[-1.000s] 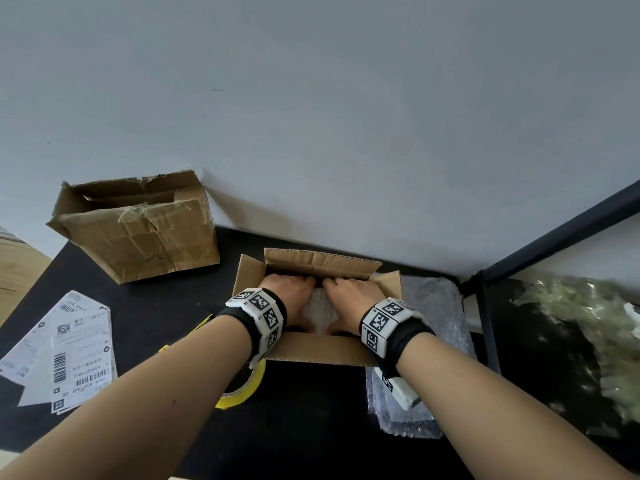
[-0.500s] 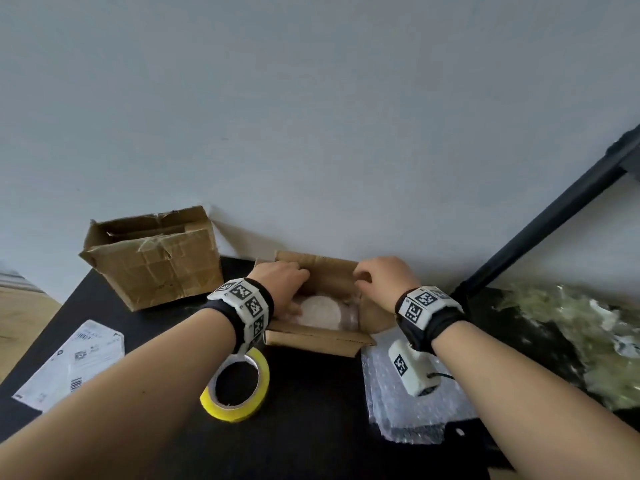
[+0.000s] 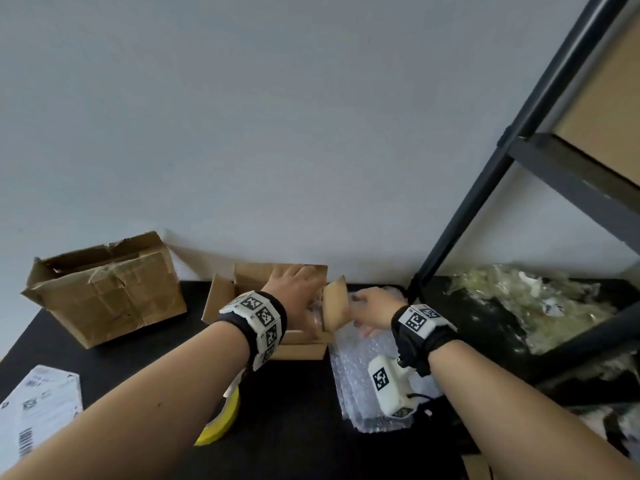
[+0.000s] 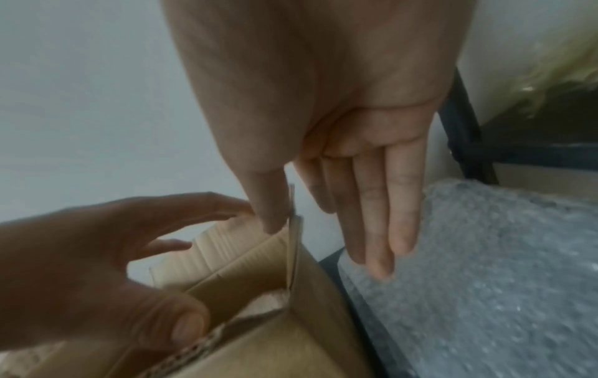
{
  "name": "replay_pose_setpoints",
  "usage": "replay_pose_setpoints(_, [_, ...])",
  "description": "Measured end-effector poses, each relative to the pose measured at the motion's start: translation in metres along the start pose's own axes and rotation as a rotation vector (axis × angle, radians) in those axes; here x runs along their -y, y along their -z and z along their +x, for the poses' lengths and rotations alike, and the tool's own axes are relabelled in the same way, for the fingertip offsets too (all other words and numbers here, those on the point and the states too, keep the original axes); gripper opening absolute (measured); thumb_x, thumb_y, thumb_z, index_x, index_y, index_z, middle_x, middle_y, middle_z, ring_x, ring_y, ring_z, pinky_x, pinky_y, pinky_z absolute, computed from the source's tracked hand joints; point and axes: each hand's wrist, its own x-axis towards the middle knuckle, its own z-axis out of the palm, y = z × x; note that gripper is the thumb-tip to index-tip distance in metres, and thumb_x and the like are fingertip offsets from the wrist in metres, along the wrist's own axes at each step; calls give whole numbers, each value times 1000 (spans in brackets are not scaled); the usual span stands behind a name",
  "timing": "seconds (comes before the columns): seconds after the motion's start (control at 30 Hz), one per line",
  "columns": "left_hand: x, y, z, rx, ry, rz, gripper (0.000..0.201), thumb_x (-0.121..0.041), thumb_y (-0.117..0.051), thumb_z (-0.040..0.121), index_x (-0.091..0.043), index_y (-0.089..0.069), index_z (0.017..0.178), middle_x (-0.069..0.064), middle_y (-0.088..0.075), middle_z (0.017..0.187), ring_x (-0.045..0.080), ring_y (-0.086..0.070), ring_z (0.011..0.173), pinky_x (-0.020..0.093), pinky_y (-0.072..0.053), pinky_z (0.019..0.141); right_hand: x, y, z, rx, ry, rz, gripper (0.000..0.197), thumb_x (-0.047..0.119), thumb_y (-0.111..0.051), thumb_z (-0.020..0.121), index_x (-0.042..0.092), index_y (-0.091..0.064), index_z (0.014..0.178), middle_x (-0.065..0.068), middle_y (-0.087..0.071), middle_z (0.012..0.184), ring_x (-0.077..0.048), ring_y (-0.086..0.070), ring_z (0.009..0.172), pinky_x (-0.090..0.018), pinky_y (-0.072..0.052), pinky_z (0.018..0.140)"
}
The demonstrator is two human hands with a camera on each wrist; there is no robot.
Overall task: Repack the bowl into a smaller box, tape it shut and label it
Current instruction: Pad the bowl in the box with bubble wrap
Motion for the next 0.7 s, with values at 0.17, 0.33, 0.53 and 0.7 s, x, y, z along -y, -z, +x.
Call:
replay_pose_setpoints(0.17, [8, -10, -5, 64, 61, -12, 103, -58, -74, 65, -32, -18, 148, -2, -3, 158, 21, -2, 146, 57, -20, 112, 12, -20, 7, -19, 33, 137, 26, 3, -46, 90, 3, -58, 114, -16, -67, 105, -31, -67, 91, -41, -56, 84])
replay_pose_setpoints(0.33, [23, -12, -12, 66, 180, -53, 110, -57, -77, 62, -37, -12, 148, -2, 3, 158, 22, 1, 146, 59, -20, 112, 33, -21, 16, 37, 60, 293, 36, -3, -41, 92, 6, -51, 126, -16, -59, 118, -32, -64, 101, -39, -59, 76])
replay_pose_setpoints(0.53, [45, -16, -21, 119, 292, -20, 123, -58, -80, 57, -38, -2, 149, -4, 14, 158, 23, 10, 146, 64, -15, 110, 44, -30, 22, -10, 105, 224, 63, -4, -47, 90, 15, -30, 147, -13, -48, 137, -34, -55, 117, -40, -54, 86])
replay_pose_setpoints(0.7, [66, -16, -24, 203, 374, -4, 134, -58, -83, 51, -39, 8, 148, -5, 19, 157, 24, 14, 145, 70, -8, 107, 61, -24, 20, -211, 539, -385, 90, 31, -72, 80, 12, -18, 150, -7, -24, 155, -25, -29, 140, -32, -27, 111])
